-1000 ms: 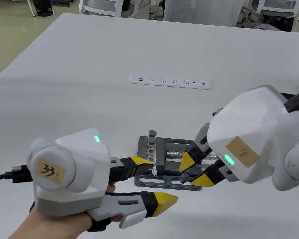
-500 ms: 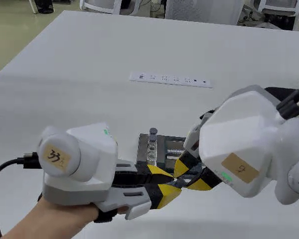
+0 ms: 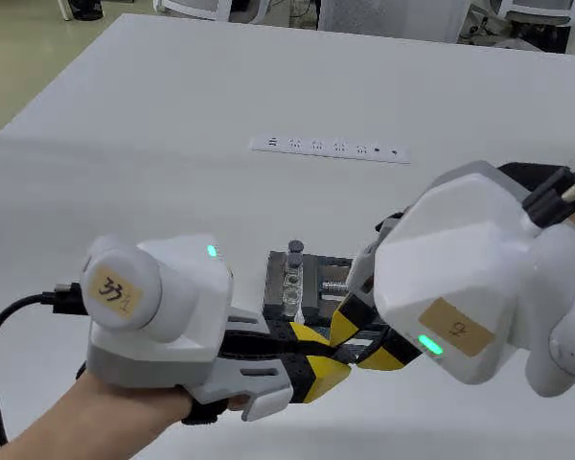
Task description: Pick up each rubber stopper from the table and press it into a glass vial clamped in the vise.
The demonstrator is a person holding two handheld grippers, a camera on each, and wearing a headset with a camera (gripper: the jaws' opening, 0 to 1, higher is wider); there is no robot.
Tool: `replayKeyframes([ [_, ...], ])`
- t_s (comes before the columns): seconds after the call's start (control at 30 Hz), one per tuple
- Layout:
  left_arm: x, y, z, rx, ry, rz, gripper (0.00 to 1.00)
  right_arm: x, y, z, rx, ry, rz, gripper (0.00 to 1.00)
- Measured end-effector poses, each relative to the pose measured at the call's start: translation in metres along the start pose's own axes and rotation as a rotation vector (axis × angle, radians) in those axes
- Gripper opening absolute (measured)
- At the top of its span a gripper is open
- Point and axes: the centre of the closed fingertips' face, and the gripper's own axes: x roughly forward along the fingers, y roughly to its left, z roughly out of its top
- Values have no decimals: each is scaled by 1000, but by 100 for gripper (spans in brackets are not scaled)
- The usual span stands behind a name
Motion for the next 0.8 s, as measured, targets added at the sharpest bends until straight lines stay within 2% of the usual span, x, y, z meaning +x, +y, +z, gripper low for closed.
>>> replayKeyframes([
  [0.17, -1, 1, -1, 21, -1, 9, 4, 0, 0, 1, 13, -4, -6, 7],
  [0.3, -2, 2, 0, 18, -16, 21, 4, 0, -3, 0, 85, -24, -18, 8],
  [0.37, -3, 3, 0, 18, -23, 24, 4, -2, -9, -1, 183, -43, -53, 11],
  [0.4, -4, 3, 0, 24, -23, 28, 4, -4, -13, -1, 223, -60, -74, 16],
  [0.47, -5, 3, -1, 25, -26, 32, 4, -9, -17, 0, 300, -118, -92, 19],
  [0.53, -7, 3, 0, 33, -34, 44, 4, -13, -21, 0, 410, -177, -116, 20],
  [0.6, -9, 5, 1, 43, -42, 56, 4, -15, -19, 0, 532, -227, -100, 22],
  [0.67, -10, 6, 1, 50, -50, 63, 4, -18, -21, 4, 593, -284, -106, 23],
  [0.7, -11, 6, 2, 60, -53, 69, 4, -19, -22, 5, 657, -317, -104, 23],
  [0.8, -13, 7, 3, 79, -60, 78, 4, -21, -21, 5, 775, -367, -89, 20],
])
